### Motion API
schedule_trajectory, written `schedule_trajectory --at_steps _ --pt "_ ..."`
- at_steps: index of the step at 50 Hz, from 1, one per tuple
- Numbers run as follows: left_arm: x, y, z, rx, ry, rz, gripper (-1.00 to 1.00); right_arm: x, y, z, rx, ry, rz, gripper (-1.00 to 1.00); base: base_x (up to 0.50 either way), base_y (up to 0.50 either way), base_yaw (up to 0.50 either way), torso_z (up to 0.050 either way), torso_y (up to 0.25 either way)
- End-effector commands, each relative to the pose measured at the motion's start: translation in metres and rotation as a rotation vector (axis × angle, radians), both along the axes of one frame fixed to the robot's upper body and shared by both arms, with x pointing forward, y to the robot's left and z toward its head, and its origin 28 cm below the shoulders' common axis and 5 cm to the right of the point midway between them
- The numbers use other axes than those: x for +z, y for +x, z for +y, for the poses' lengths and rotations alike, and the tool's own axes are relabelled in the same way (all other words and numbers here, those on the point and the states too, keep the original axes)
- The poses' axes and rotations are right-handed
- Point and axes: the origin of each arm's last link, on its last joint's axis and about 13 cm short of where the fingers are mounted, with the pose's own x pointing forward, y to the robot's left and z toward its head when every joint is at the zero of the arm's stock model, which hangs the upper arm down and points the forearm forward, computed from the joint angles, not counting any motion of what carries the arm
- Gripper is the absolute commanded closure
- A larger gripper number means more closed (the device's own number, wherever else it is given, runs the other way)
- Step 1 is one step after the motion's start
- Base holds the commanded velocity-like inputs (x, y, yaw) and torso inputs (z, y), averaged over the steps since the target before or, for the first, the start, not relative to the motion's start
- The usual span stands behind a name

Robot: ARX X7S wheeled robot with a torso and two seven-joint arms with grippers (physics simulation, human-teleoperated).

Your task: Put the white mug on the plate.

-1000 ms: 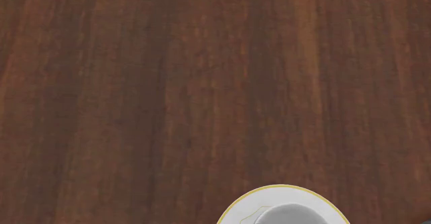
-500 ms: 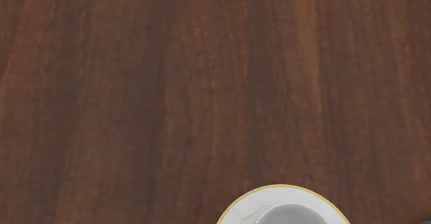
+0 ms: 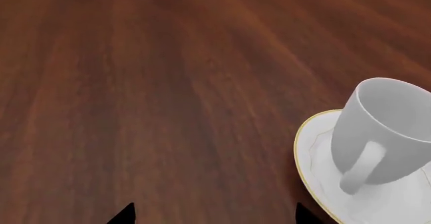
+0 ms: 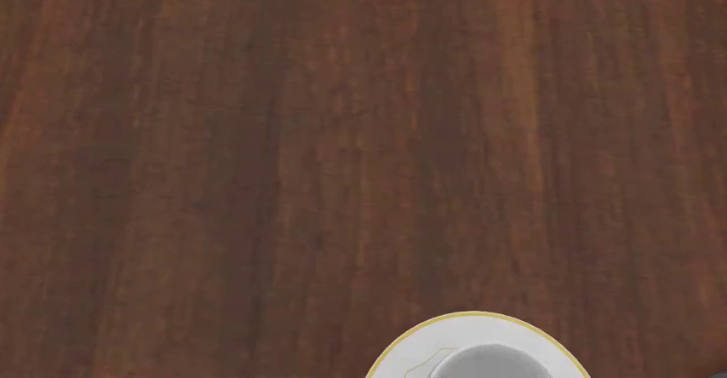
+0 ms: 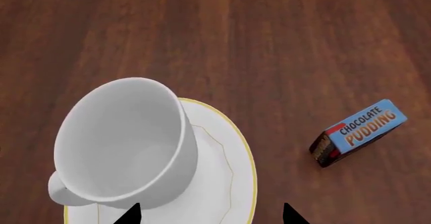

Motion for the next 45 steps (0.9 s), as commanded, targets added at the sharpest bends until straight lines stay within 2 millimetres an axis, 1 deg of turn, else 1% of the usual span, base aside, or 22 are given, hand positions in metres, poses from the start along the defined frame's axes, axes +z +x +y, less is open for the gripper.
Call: schedule_trajectory --at_steps 1,20,45 --pt "-0.0084 -0.0027 0.0021 0.006 -0.020 0.025 -1.00 0.0006 0.0006 0.0010 0.000 0.004 0.004 -1.00 0.00 0.00 0.00 0.000 0.000" --pt "-0.0088 -0.0053 0.0021 0.003 -0.023 0.027 -1.00 -0.0008 -0.0009 0.0006 0.009 0.014 -0.001 -1.00 0.00 0.00 0.00 0.000 0.000" --pt "-0.0055 -0.0025 0.0002 -0.014 -0.017 0.022 -1.00 -0.0008 -0.0014 -0.0006 0.005 0.013 -0.015 -1.00 0.00 0.00 0.00 0.000 0.000"
